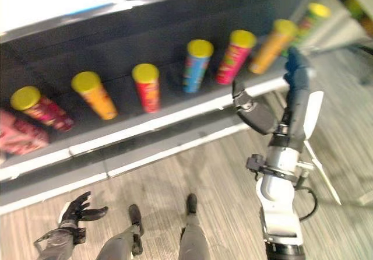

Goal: Put the goods on the table back onto the shelves and tidy them up.

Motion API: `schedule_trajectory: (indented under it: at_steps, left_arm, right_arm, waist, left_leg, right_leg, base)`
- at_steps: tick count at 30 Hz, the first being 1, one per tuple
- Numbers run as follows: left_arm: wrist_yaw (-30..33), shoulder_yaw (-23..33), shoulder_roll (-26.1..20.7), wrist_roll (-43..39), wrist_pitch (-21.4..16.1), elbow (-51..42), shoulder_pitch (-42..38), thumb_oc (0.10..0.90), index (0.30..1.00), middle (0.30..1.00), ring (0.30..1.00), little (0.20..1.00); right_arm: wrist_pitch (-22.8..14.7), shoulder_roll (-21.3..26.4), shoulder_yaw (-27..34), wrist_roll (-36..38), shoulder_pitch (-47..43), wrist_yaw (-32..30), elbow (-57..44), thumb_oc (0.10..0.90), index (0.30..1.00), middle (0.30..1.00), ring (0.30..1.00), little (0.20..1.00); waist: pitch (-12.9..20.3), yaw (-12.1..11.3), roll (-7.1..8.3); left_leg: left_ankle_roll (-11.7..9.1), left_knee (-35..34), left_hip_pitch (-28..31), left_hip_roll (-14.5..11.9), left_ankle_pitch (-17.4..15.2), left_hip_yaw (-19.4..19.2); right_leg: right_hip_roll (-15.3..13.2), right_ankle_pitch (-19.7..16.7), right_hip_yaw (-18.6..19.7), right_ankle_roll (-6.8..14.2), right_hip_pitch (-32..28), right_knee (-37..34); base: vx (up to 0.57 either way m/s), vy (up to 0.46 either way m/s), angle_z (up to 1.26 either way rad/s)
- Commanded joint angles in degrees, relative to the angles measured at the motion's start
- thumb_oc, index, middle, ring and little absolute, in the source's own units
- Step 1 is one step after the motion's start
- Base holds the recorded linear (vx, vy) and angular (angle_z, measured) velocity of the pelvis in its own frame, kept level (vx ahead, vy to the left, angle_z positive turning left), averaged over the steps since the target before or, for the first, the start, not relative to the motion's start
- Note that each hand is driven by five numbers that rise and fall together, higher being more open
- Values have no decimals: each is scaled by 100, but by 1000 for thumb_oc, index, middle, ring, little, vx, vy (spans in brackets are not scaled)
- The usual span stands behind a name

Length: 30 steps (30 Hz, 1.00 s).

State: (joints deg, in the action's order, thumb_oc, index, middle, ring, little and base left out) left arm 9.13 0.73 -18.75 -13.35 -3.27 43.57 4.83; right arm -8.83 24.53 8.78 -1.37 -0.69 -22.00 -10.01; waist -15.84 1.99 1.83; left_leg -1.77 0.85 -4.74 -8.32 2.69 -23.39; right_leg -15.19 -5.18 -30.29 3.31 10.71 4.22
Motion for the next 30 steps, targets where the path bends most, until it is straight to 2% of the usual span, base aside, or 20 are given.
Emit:
schedule_trajectory:
  at_steps: [1, 5, 6, 8, 9, 10, 11, 12, 13, 14, 15, 16, 18, 19, 20, 22, 26, 27, 29, 30]
  left_arm:
    - [-130, 172, -194, 96, -96, -38, 359, 800, 900, 900, 900, 900]
    - [-222, 240, -144, 119, -80, 92, 399, 800, 900, 900, 900, 900]
    - [-355, 189, -130, 199, -70, 116, 407, 800, 900, 900, 900, 900]
    - [-384, 159, -110, 196, -65, 123, 397, 800, 900, 900, 900, 900]
    - [-397, 155, -103, 194, -58, 126, 376, 800, 900, 900, 900, 900]
    - [-437, 151, -92, 165, -37, 72, 344, 800, 900, 900, 900, 900]
    - [-455, 150, -72, 172, -32, 57, 336, 800, 900, 900, 900, 900]
    - [-468, 147, -63, 157, -39, 56, 342, 800, 900, 900, 900, 900]
    - [-470, 142, -59, 148, -53, 39, 352, 800, 900, 900, 900, 900]
    - [-470, 144, -59, 147, -53, 39, 348, 800, 900, 900, 900, 900]
    - [-473, 74, 9, 73, -94, 26, 356, 800, 900, 900, 900, 900]
    - [-483, 31, 20, 68, -120, 7, 346, 800, 900, 900, 900, 900]
    - [-526, -117, 54, 49, -140, -37, 352, 800, 900, 900, 900, 900]
    - [-542, -276, 68, 110, -163, 39, 275, 800, 900, 900, 900, 900]
    - [-544, -344, 88, 93, -181, 81, 224, 800, 900, 900, 900, 900]
    - [-551, -388, 104, 3, -191, 80, 240, 800, 900, 900, 900, 900]
    - [-523, -343, 134, -29, -201, 63, 269, 800, 900, 900, 900, 900]
    - [-502, -362, 143, -90, -185, 36, 289, 800, 900, 900, 900, 900]
    - [-513, -362, 145, -110, -174, -6, 296, 800, 900, 900, 900, 900]
    - [-508, -380, 134, -123, -162, -1, 255, 800, 900, 900, 900, 900]
  right_arm:
    - [-236, 567, 477, 241, -88, 86, -307, 800, 900, 900, 900, 900]
    - [-254, 870, 827, 556, 131, 234, -126, 800, 900, 900, 900, 900]
    - [-255, 1058, 1132, 691, 277, 308, -109, 800, 900, 900, 900, 900]
    - [-283, 1184, 1269, 765, 341, 297, -65, 800, 900, 900, 900, 900]
    - [-301, 1329, 1386, 741, 373, 261, 5, 800, 900, 900, 900, 900]
    - [-322, 1504, 1620, 770, 475, 186, 61, 800, 900, 900, 900, 900]
    - [-289, 1797, 1714, 713, 456, 146, 144, 800, 900, 900, 900, 900]
    - [-281, 1925, 1683, 700, 381, 154, 155, 800, 900, 900, 900, 900]
    - [-280, 2017, 1652, 734, 300, 180, 179, 800, 900, 900, 900, 900]
    - [-285, 2025, 1648, 740, 287, 182, 195, 800, 900, 900, 900, 900]
    - [-326, 2299, 1569, 764, -4, 167, 280, 800, 900, 900, 900, 900]
    - [-370, 2413, 1550, 828, -148, 180, 370, 800, 900, 900, 900, 900]
    - [-448, 2670, 1412, 838, -492, 126, 448, 800, 900, 900, 900, 900]
    - [-474, 2798, 1236, 874, -756, 109, 615, 800, 900, 900, 900, 900]
    - [-509, 2902, 1037, 860, -997, 59, 712, 800, 900, 900, 900, 900]
    - [-476, 3042, 531, 936, -1603, 77, 854, 800, 900, 900, 900, 900]
    - [-459, 3026, 223, 895, -1860, 91, 945, 800, 900, 900, 900, 900]
    - [-409, 2973, 103, 801, -1932, 108, 1017, 800, 900, 900, 900, 900]
    - [-377, 2955, 100, 771, -1920, 128, 1010, 800, 900, 900, 900, 900]
    - [-333, 2950, 85, 734, -1955, 162, 1010, 800, 900, 900, 900, 900]
  waist:
    - [622, -266, 89]
    - [823, -219, 164]
    - [903, -125, 124]
    - [932, -87, 64]
    - [957, -62, 31]
    - [1014, 5, 23]
    - [1020, 23, 58]
    - [990, -45, 104]
    - [955, -136, 176]
    - [953, -119, 180]
    - [928, -255, 361]
    - [931, -297, 390]
    - [942, -444, 387]
    - [930, -605, 324]
    - [916, -699, 272]
    - [939, -959, 67]
    - [1040, -1017, 41]
    - [1126, -1111, 138]
    - [1149, -1137, 131]
    - [1087, -1112, 125]
  left_leg:
    - [-560, 228, 134, -505, -416, 187]
    - [-795, -12, 530, -842, -149, -67]
    - [-904, -109, 696, -1085, 41, -140]
    - [-990, -76, 733, -1245, 239, -164]
    - [-1083, 8, 737, -1409, 506, -195]
    - [-1192, 263, 722, -1682, 998, -297]
    - [-1173, 682, 705, -1854, 1196, -311]
    - [-1039, 930, 652, -1718, 1005, -39]
    - [-878, 1151, 506, -1413, 707, 436]
    - [-852, 1241, 451, -1406, 642, 465]
    - [-424, 1227, 286, -653, -165, 986]
    - [-302, 1113, 291, -348, -540, 1089]
    - [-141, 833, 132, 282, -657, 1427]
    - [-60, 471, -245, 914, -361, 1812]
    - [-60, 243, -464, 1145, -143, 1898]
    - [-171, -251, -757, 1322, 391, 1801]
    - [-18, -283, -392, 1289, 444, 1744]
    - [126, -147, -166, 1343, 229, 1728]
    - [173, -143, -64, 1337, 196, 1735]
    - [260, -137, 115, 1350, 126, 1775]
  right_leg:
    - [-583, -175, 467, 1030, -357, -258]
    - [-245, 6, 643, 988, -534, -279]
    - [-30, 249, 630, 886, -624, -219]
    - [135, 386, 618, 800, -696, -201]
    - [284, 466, 604, 725, -783, -249]
    - [572, 614, 559, 569, -941, -365]
    - [851, 781, 685, 374, -1097, -515]
    - [927, 812, 822, 316, -1127, -553]
    - [982, 804, 992, 280, -1150, -574]
    - [961, 806, 980, 294, -1149, -574]
    - [997, 698, 1288, 240, -1182, -650]
    - [1020, 688, 1420, 271, -1202, -692]
    - [1097, 653, 1653, 286, -1209, -711]
    - [1281, 594, 1828, 306, -1278, -748]
    - [1409, 575, 1957, 305, -1369, -788]
    - [1810, 787, 2312, 202, -1683, -829]
    - [1828, 1085, 2502, 130, -1968, -731]
    - [1625, 1394, 2481, 149, -2029, -57]
    - [1588, 1412, 2441, 191, -1908, 403]
    - [1457, 1279, 2407, 334, -1547, 1294]
  base:
    - [102, -138, -142]
    - [159, -295, -71]
    - [169, -394, -33]
    - [80, -252, -36]
    - [65, -341, -26]
    - [128, -529, -5]
    - [131, -500, -13]
    - [96, -363, -26]
    - [29, -147, -72]
    - [27, -185, -106]
    - [53, -143, -114]
    - [79, -165, -109]
    - [120, -59, -124]
    - [185, -96, -86]
    - [263, -126, -28]
    - [290, -63, -84]
    - [299, 50, -118]
    - [245, 44, -79]
    - [214, 66, -36]
    - [158, 71, -12]
